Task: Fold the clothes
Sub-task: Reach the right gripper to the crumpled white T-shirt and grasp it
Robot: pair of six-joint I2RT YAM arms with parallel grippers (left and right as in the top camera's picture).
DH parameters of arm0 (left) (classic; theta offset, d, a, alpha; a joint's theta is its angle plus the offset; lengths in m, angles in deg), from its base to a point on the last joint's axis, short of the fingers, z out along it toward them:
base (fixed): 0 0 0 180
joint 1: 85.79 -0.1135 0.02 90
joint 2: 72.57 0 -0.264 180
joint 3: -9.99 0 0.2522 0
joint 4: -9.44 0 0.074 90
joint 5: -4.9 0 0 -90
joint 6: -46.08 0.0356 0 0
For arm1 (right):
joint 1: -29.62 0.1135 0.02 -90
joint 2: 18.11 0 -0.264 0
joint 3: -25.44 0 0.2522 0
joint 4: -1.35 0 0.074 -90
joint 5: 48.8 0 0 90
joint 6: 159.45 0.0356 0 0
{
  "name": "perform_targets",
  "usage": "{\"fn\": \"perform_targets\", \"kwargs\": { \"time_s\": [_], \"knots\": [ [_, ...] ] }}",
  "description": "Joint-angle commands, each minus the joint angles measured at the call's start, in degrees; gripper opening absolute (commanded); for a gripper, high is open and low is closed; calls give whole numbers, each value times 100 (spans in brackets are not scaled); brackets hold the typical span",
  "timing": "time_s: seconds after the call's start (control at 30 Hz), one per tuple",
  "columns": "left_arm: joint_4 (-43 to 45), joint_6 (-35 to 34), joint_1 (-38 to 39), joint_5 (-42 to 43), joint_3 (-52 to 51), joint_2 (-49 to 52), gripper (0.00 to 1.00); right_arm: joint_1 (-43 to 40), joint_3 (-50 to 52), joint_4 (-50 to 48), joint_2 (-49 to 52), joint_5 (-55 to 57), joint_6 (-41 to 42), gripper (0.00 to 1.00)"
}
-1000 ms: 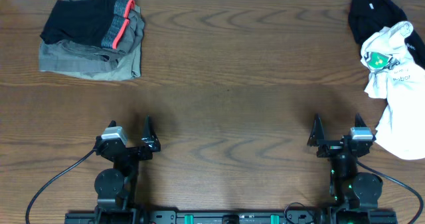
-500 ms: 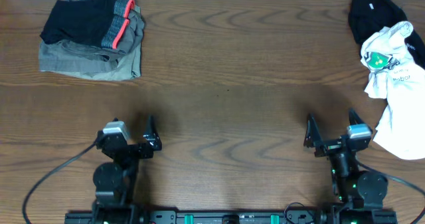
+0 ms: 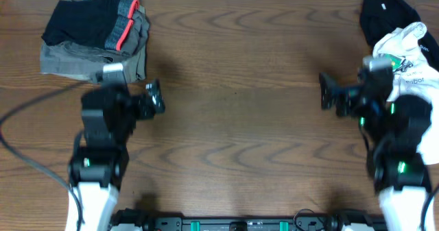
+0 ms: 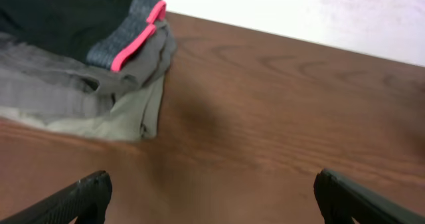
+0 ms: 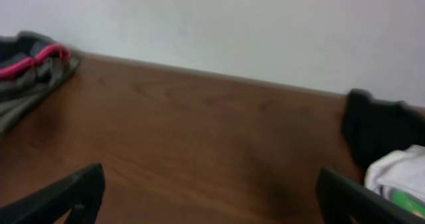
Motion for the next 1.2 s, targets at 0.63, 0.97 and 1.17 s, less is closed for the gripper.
{"fn": "perform_targets", "kwargs": {
  "time_s": [0.63,0.97,1.17],
  "knots": [
    [-2562,205,529,1237,2835,4671,98,-214,-2946,1534,3687,-190,42,97],
    [-2114,245,549,1709,2835,4833,98,-1064,-2946,745,3919,2133,846,90],
    [-2087,291,551,1707,2835,4830,98,-1816,-2946,407,4546,2052,804,88]
  ]
}}
